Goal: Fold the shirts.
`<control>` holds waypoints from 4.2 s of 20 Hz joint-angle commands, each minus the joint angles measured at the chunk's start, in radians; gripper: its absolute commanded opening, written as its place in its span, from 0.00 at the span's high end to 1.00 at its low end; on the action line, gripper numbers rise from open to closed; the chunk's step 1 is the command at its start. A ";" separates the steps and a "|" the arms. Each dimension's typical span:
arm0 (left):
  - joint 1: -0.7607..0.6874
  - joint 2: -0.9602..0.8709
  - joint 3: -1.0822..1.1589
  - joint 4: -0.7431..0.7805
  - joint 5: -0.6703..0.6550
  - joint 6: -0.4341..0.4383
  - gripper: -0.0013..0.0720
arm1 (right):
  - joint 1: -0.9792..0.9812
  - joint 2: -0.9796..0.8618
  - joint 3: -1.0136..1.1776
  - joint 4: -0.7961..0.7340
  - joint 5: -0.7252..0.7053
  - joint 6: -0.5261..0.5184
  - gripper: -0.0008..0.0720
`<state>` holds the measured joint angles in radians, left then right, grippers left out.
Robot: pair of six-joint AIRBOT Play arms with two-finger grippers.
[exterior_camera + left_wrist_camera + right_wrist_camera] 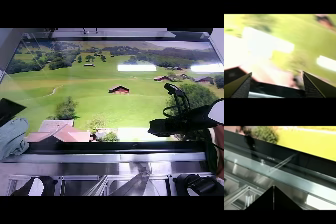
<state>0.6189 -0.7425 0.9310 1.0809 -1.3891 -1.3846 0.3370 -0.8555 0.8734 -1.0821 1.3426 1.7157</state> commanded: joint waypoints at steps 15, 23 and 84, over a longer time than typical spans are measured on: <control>0.391 -0.636 0.058 0.510 0.164 -0.154 0.17 | 0.001 -0.012 0.000 0.005 -0.061 -0.003 0.96; 0.320 -0.660 0.233 -0.375 -0.002 0.148 0.97 | 0.001 -0.018 0.000 0.005 -0.089 -0.003 0.95; -0.686 -0.663 0.674 -0.028 -0.176 -0.033 0.54 | -0.296 -0.127 0.164 -0.276 0.004 -0.078 0.42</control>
<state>-0.1326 -1.4227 1.7550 0.9890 -1.5597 -1.3956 0.1303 -0.9596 1.0519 -1.2961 1.3190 1.6447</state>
